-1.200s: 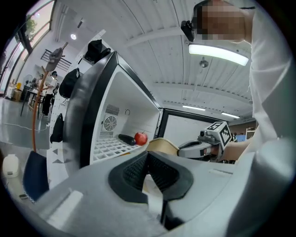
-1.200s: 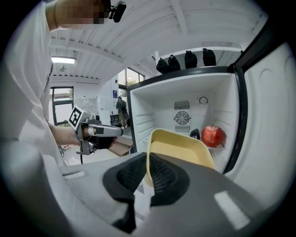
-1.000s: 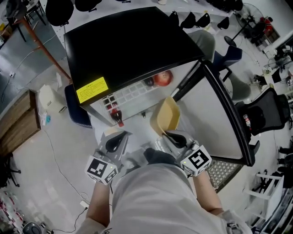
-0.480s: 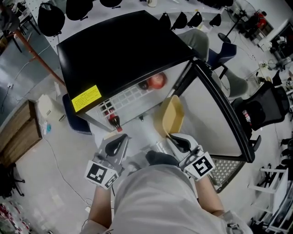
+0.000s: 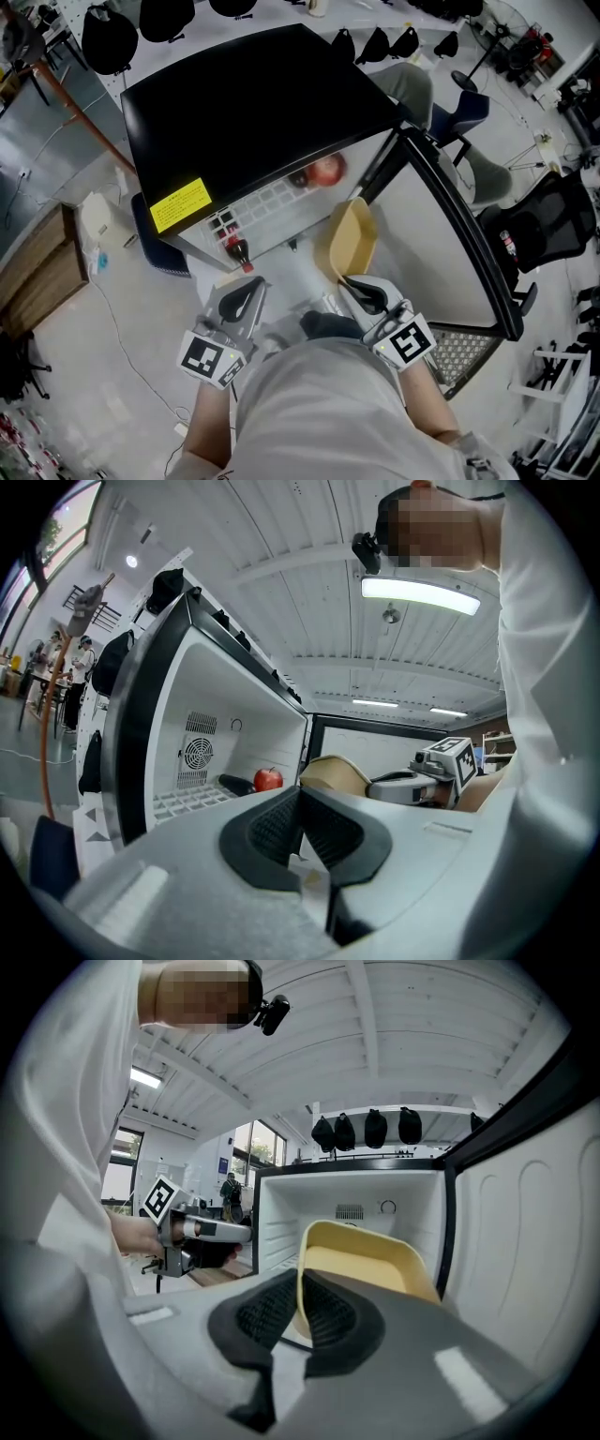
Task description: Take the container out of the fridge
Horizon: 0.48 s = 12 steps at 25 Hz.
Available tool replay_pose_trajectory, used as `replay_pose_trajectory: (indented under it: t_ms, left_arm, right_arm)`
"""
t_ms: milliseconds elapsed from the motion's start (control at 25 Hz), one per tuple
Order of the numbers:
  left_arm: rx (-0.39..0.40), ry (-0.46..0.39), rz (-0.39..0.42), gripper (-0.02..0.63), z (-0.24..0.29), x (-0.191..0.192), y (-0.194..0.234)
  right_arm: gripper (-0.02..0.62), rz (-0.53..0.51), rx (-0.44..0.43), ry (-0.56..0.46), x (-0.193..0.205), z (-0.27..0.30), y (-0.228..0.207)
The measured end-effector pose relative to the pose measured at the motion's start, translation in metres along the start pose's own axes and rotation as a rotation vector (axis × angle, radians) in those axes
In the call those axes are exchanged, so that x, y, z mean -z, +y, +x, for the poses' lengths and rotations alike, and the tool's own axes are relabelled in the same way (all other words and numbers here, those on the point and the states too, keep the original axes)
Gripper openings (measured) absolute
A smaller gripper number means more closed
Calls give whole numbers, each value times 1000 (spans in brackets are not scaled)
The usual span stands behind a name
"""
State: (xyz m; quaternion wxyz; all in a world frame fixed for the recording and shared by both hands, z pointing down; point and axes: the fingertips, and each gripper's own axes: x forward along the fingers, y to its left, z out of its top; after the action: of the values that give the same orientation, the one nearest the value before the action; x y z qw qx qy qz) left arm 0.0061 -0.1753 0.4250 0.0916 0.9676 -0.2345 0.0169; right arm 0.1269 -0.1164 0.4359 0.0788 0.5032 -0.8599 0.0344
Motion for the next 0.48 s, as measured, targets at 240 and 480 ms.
replay_pose_trajectory:
  t_ms: [240, 480]
  left_arm:
    - [-13, 9, -7, 8, 1, 2, 4]
    - [-17, 13, -12, 8, 3, 4, 7]
  right_arm:
    - [18, 7, -15, 17, 4, 5, -2]
    - [18, -1, -21, 13, 3, 10, -4]
